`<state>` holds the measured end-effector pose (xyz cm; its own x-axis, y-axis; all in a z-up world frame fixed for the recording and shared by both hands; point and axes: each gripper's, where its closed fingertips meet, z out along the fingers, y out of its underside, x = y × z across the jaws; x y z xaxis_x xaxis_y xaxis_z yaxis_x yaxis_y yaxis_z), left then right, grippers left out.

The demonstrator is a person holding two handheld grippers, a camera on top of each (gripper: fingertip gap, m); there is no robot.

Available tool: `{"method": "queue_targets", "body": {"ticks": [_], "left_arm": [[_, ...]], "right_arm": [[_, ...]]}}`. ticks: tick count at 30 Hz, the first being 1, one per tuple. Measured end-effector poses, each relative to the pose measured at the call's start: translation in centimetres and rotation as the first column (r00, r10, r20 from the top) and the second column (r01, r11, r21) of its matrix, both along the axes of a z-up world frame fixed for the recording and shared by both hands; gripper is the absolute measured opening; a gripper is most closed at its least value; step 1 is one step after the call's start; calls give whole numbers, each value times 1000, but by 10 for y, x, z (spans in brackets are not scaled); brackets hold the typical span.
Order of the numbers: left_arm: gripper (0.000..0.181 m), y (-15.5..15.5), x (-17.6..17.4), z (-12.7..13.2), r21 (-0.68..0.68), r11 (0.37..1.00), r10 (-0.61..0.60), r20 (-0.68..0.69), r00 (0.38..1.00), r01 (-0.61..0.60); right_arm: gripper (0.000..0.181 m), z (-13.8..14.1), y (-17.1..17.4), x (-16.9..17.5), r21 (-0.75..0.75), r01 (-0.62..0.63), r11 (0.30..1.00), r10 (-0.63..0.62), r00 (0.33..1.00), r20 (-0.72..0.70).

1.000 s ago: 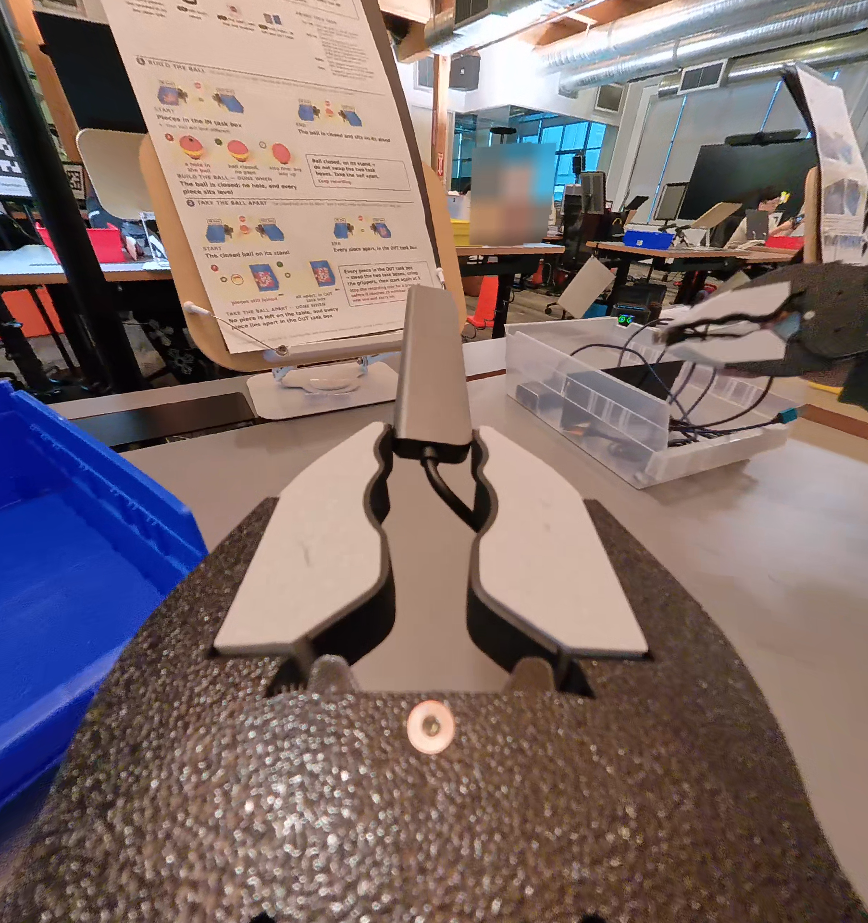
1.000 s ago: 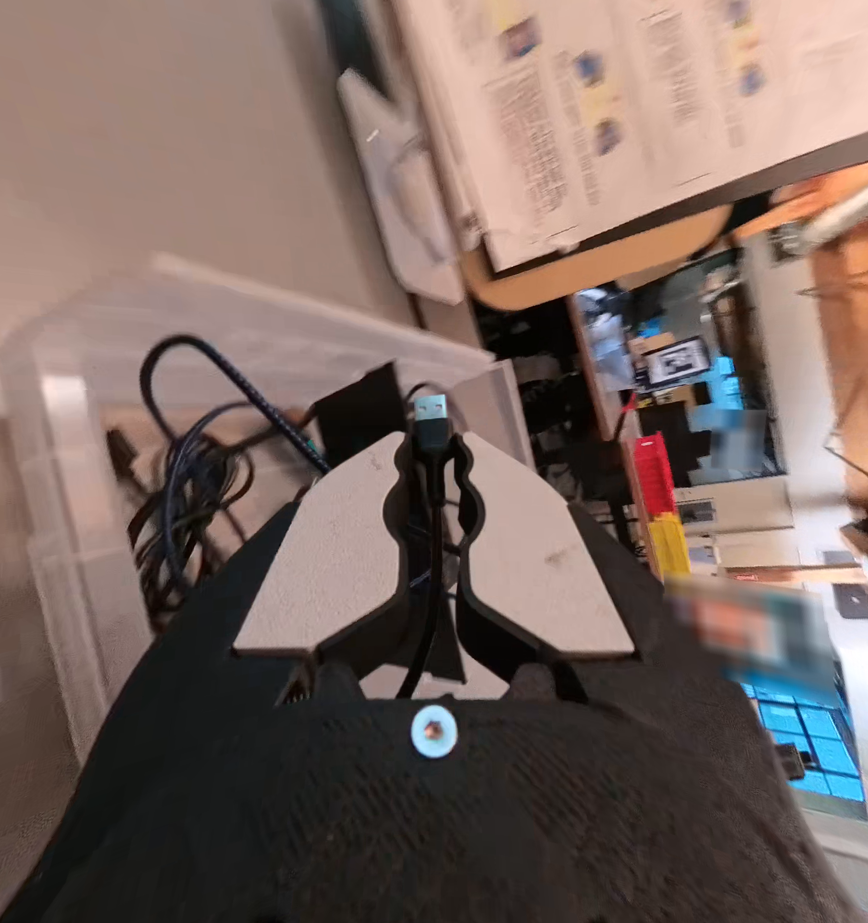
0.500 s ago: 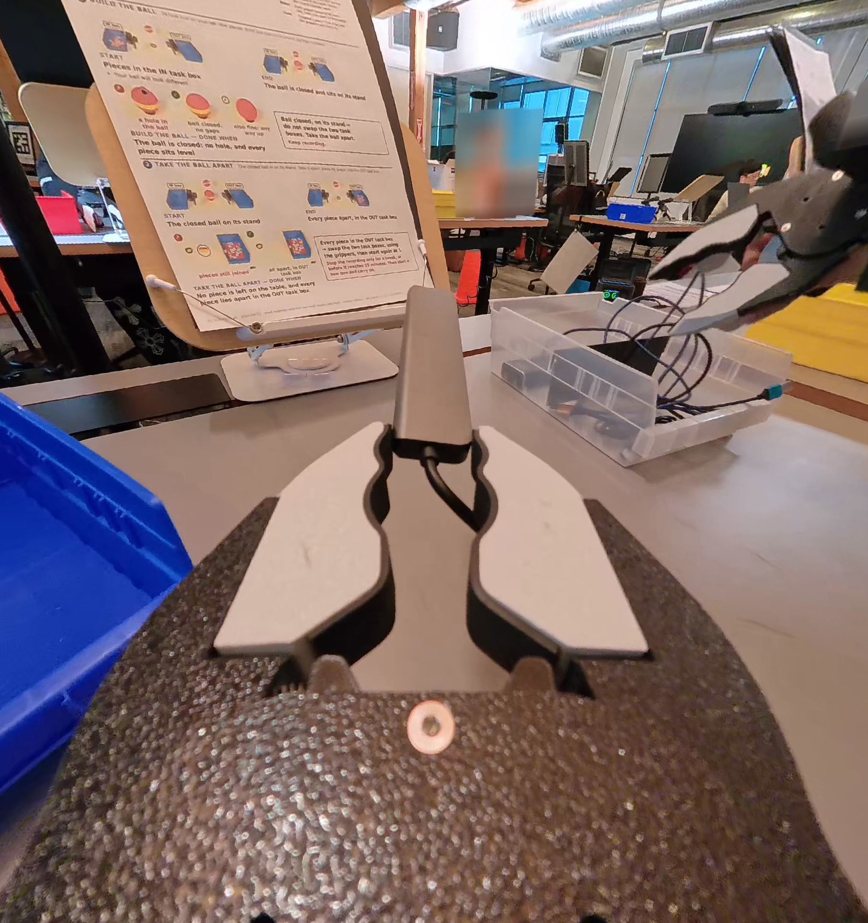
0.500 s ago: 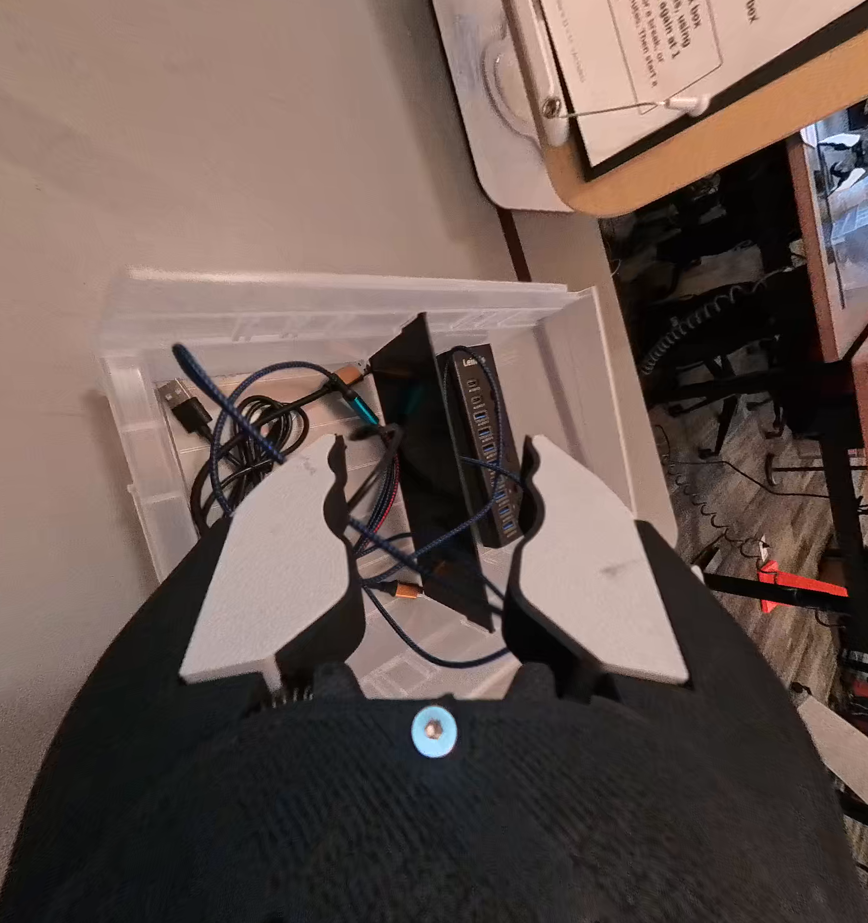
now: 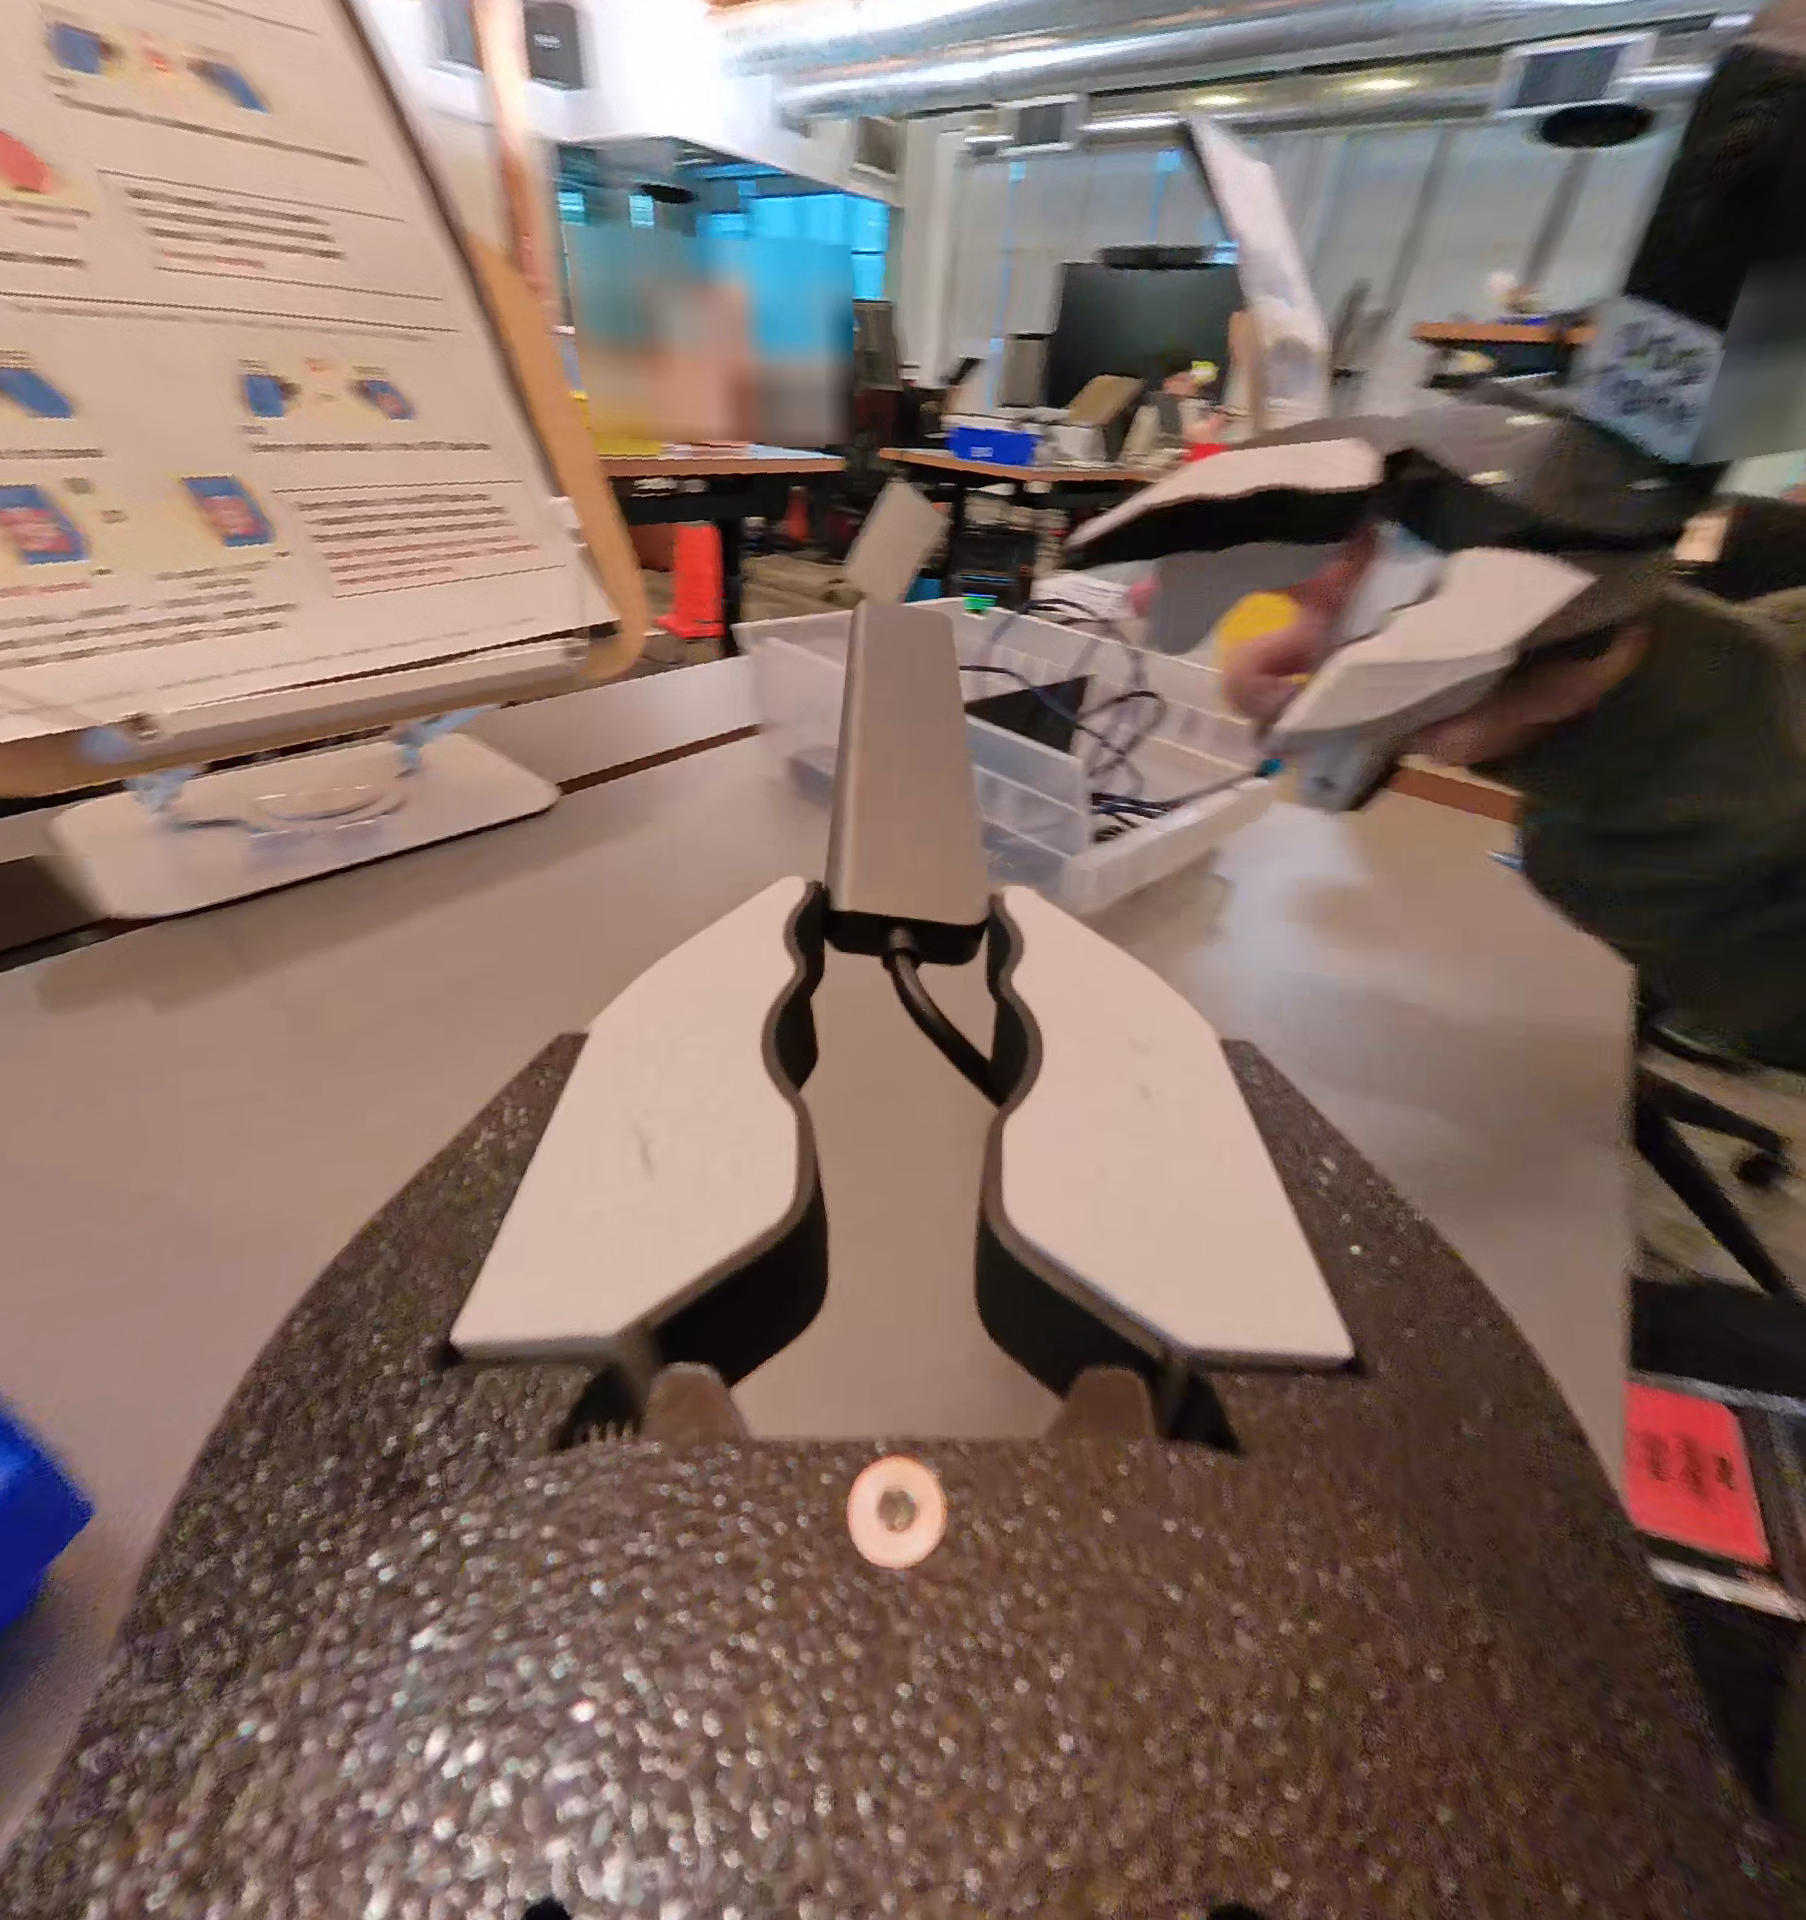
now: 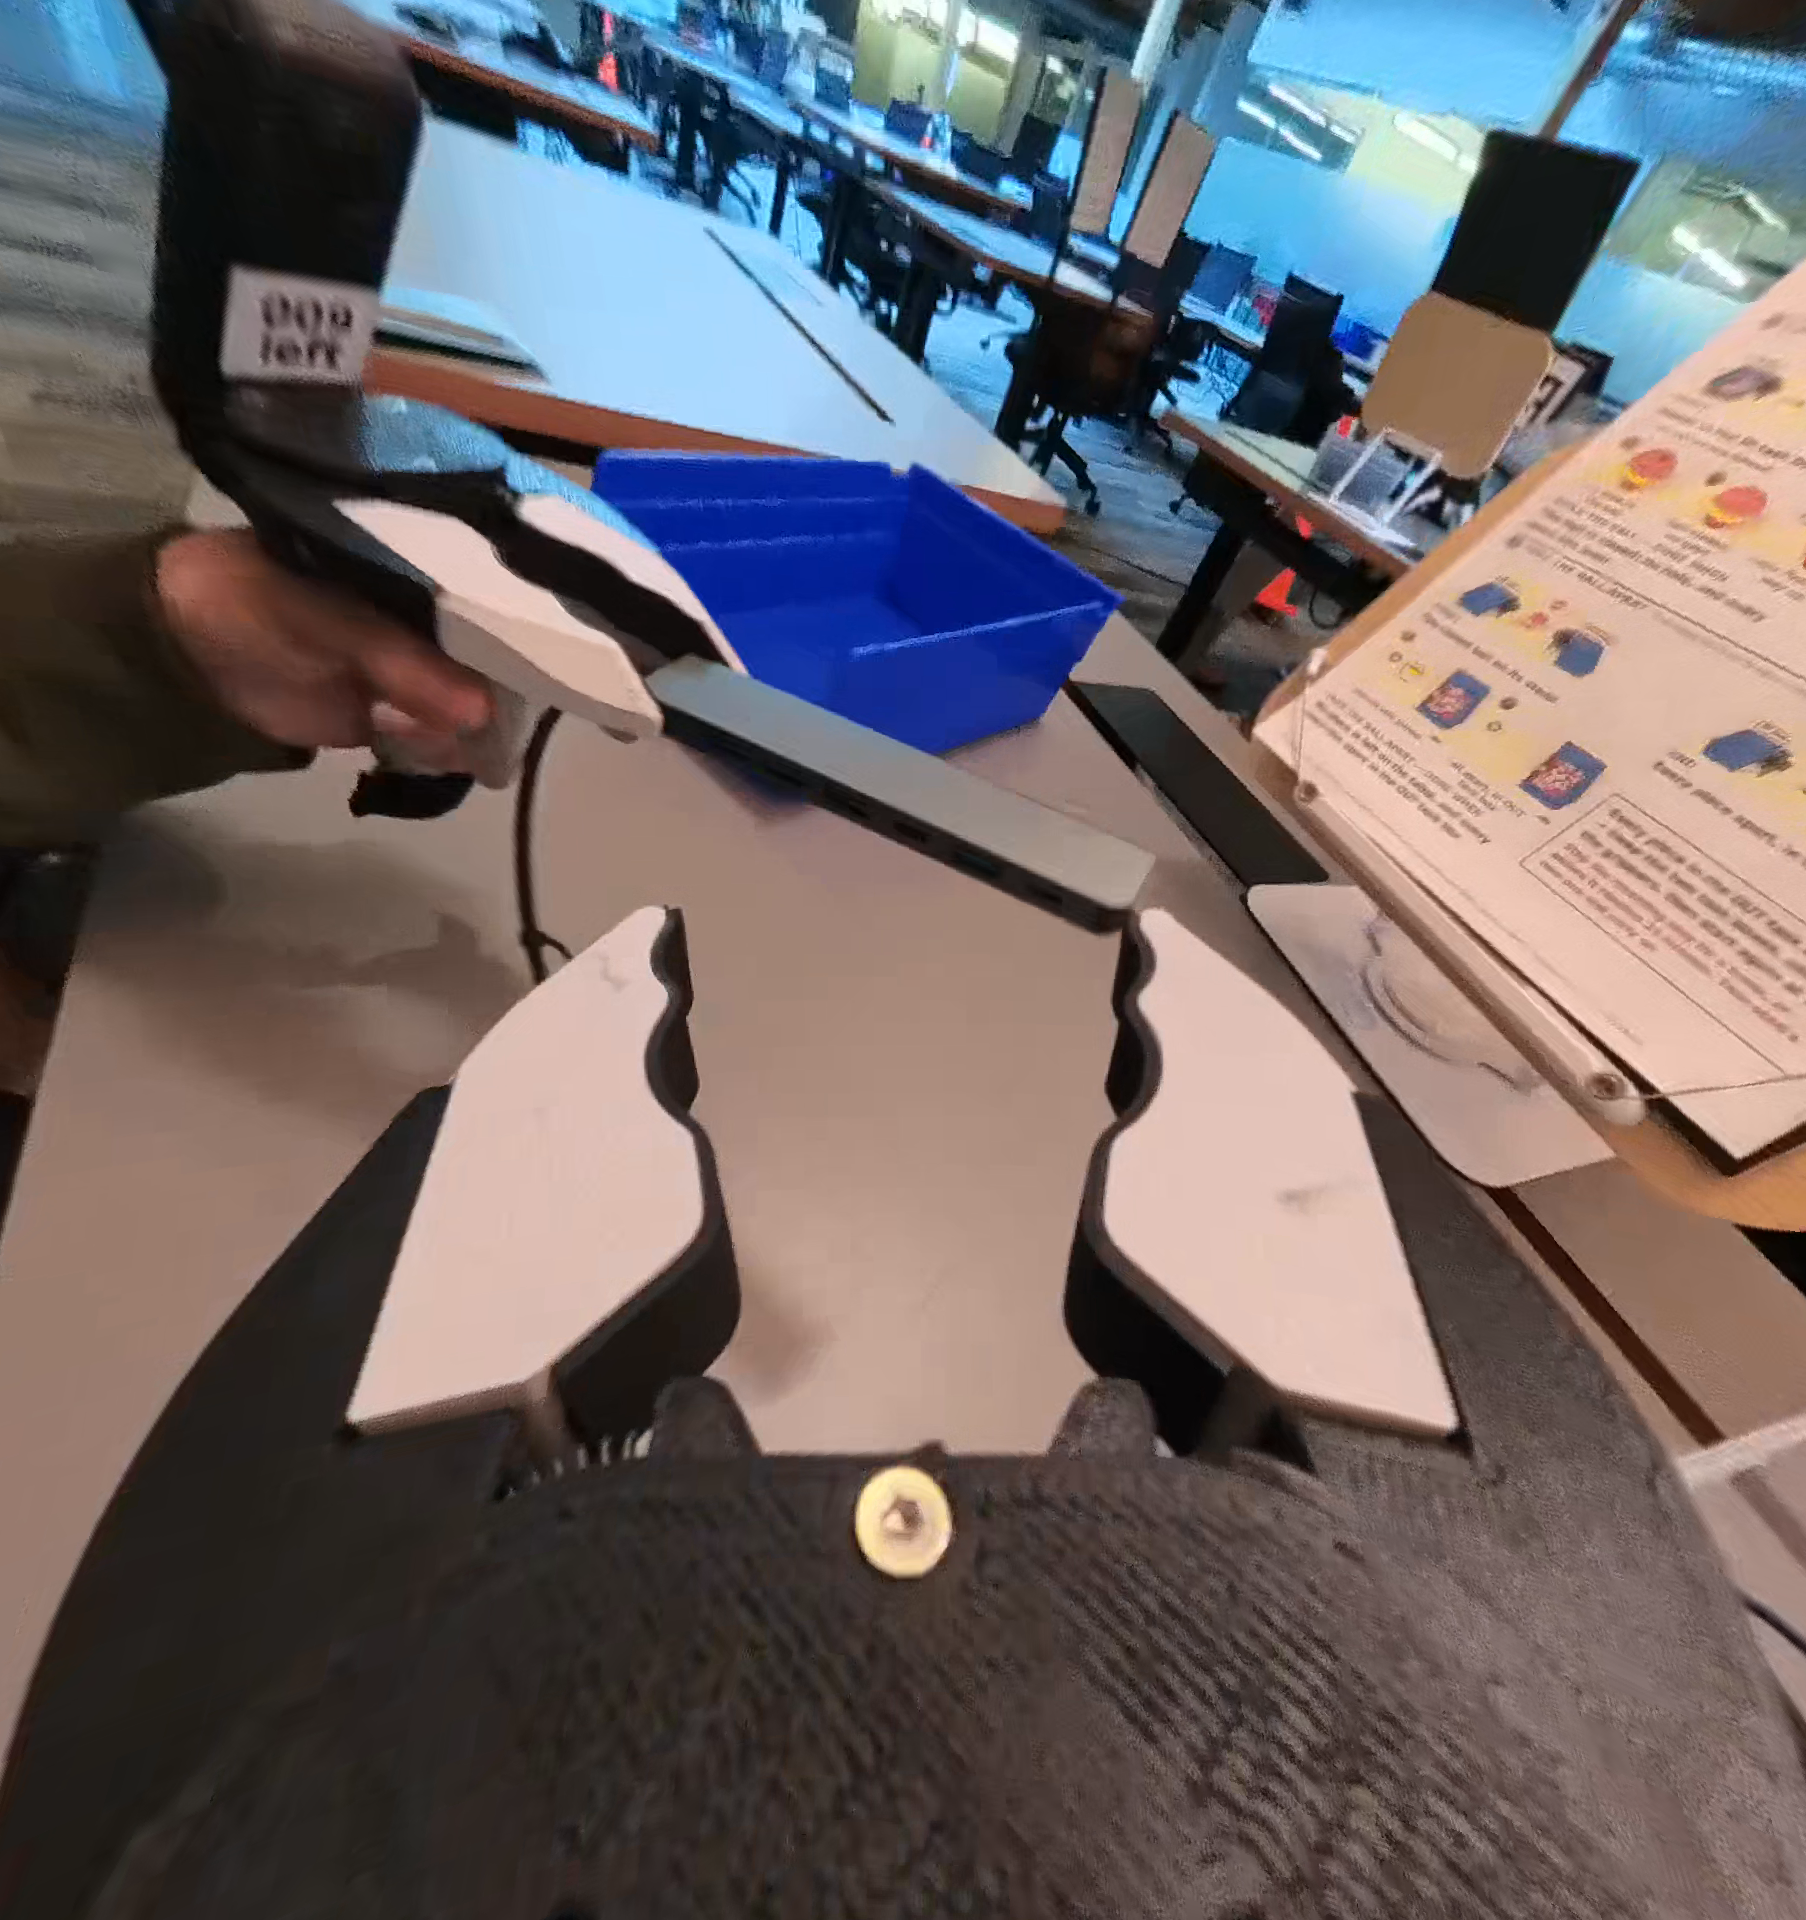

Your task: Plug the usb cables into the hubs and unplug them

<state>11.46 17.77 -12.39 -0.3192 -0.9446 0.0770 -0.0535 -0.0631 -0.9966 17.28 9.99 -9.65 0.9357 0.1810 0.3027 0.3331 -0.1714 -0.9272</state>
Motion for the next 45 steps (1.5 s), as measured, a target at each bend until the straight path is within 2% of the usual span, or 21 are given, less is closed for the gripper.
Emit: {"method": "queue_targets", "body": {"ticks": [2, 5, 8, 11, 14, 18, 24, 27, 29, 31, 34, 37, 38, 39, 40, 43, 45], "left_arm": [[28, -16, -8, 0, 19, 990, -140, 8, 990, 140], [28, -33, -27, 0, 26, 937, -349, 28, 937, 348], [28, -37, -40, 0, 5, 892, -451, 36, 892, 452], [29, -43, -51, -4, -8, 844, -536, 32, 844, 537], [29, -44, -53, -9, -16, 831, -555, 15, 832, 555], [29, -46, -53, -11, -19, 826, -563, 11, 826, 563], [29, -44, -52, -11, -15, 829, -559, 42, 828, 560], [33, -33, -43, -6, -30, 881, -469, 87, 879, 473], [48, -24, -39, 3, -60, 907, -407, 134, 904, 417], [56, -8, -31, 6, -68, 948, -299, 134, 945, 309], [61, 7, -27, 0, -48, 975, -212, 111, 971, 219], [63, 12, -23, -8, -29, 982, -183, 72, 980, 186], [63, 11, -23, -8, -35, 981, -188, 72, 980, 191], [63, 11, -23, -8, -44, 979, -194, 75, 978, 197], [62, 10, -22, -8, -51, 978, -197, 76, 978, 201], [60, 9, -22, -11, -58, 976, -207, 68, 976, 211], [58, 10, -21, -13, -72, 974, -212, 60, 975, 216]], "right_arm": [[87, -7, 5, 0, -34, -15, 999, 16, 1000, 8], [85, -4, 2, 1, -39, -114, 993, 108, 986, -129], [69, -3, -11, -32, -19, -350, 937, 333, 905, -264], [67, -19, -15, -54, -69, -437, 897, 409, 879, -243], [51, -24, -17, -73, -67, -507, 859, 479, 844, -243], [37, -33, -9, -78, -95, -482, 871, 460, 869, -183], [35, -34, -6, -77, -106, -450, 887, 425, 884, -195], [35, -31, -4, -70, -102, -389, 916, 368, 913, -179], [35, -25, -4, -58, -91, -332, 939, 316, 936, -158], [35, -12, -6, -34, -78, -236, 969, 227, 968, -109], [35, 25, -17, 31, -12, -2, 1000, 2, 1000, -19], [35, 61, -42, 119, 41, 281, 959, -283, 958, 56], [35, 69, -54, 152, 42, 398, 916, -400, 914, 69], [35, 76, -69, 187, 43, 539, 842, -540, 837, 89], [35, 79, -84, 214, 26, 630, 776, -629, 769, 118], [35, 69, -121, 273, -81, 813, 576, -786, 579, 220], [35, 56, -139, 297, -178, 875, 450, -796, 484, 364]]}}
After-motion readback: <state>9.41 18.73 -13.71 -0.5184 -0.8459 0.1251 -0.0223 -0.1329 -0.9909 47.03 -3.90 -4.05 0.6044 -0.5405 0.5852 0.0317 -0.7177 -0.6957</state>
